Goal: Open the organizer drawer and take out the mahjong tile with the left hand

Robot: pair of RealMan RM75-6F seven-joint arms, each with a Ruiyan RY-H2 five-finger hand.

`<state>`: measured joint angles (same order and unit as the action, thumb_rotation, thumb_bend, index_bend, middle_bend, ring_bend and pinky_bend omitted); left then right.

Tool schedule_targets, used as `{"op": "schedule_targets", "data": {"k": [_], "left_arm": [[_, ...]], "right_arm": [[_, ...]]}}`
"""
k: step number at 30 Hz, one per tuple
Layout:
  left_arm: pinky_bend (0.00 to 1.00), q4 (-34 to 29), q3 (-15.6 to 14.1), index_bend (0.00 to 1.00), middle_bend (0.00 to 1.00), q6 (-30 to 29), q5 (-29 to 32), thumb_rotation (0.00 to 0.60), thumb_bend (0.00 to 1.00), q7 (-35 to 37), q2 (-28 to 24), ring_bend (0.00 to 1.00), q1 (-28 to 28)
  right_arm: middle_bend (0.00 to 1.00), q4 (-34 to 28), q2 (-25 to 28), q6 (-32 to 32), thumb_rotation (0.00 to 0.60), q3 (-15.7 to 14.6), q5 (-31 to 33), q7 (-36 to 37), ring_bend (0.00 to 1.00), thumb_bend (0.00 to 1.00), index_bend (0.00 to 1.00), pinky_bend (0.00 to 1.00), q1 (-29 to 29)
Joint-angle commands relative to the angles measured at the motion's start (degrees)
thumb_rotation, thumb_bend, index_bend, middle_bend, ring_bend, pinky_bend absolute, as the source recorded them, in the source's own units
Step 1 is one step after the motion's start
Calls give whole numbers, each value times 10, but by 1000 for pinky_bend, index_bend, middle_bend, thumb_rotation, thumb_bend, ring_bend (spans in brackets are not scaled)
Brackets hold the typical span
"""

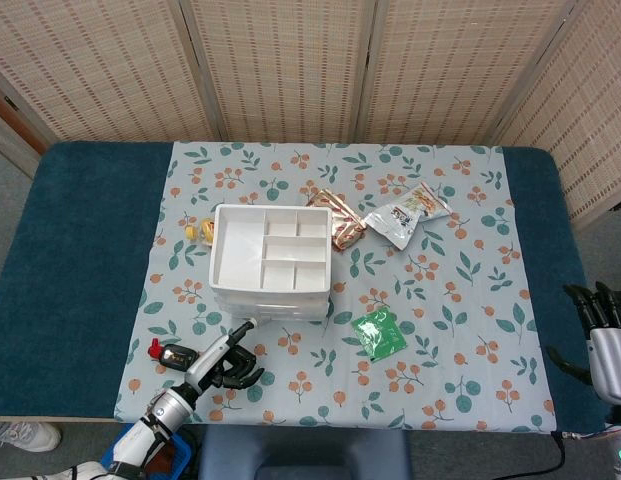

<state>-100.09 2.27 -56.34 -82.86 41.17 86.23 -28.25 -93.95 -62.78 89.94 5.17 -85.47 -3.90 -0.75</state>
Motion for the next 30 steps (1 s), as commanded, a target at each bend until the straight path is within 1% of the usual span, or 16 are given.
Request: {"op": "schedule_targets", "data": {"k": [1, 4, 7, 9, 12, 15, 18, 30], "left_arm": [[1000, -11, -20, 144, 876, -23, -34, 600, 382, -29, -33, 935, 10], [1000, -13, -23, 181, 876, -52, -61, 600, 382, -75, -56, 935, 15], [1000, -14, -18, 194, 876, -78, -81, 600, 382, -140, -74, 935, 17], [1000, -18, -10, 195, 876, -89, -86, 600, 382, -177, -84, 935, 16], [1000, -24, 3, 192, 876, -95, -79, 600, 382, -215, -91, 935, 12], [1000, -26, 14, 189, 876, -95, -65, 600, 382, -242, -90, 935, 7], [1000, -30, 20, 184, 876, -94, -57, 600, 382, -265, -88, 935, 4], [1000, -26, 26, 176, 876, -79, -27, 600, 382, -310, -71, 935, -10]], "right_arm": [[155, -5, 4, 2, 600, 2, -3, -3, 93, 190, 109, 153, -2], [155, -10, 8, 2, 600, 4, -6, -4, 93, 190, 109, 153, -4], [155, -13, 10, 3, 600, 6, -8, -7, 93, 190, 109, 153, -6], [155, -14, 10, 3, 600, 7, -9, -8, 93, 191, 109, 153, -8], [155, -15, 10, 1, 600, 7, -11, -9, 93, 190, 109, 153, -9], [155, -16, 10, -4, 600, 4, -12, -3, 93, 190, 109, 153, -10], [155, -16, 11, -3, 600, 3, -13, 1, 93, 191, 109, 153, -10], [155, -9, 11, 2, 600, 1, -9, 11, 93, 191, 109, 153, -4]]}}
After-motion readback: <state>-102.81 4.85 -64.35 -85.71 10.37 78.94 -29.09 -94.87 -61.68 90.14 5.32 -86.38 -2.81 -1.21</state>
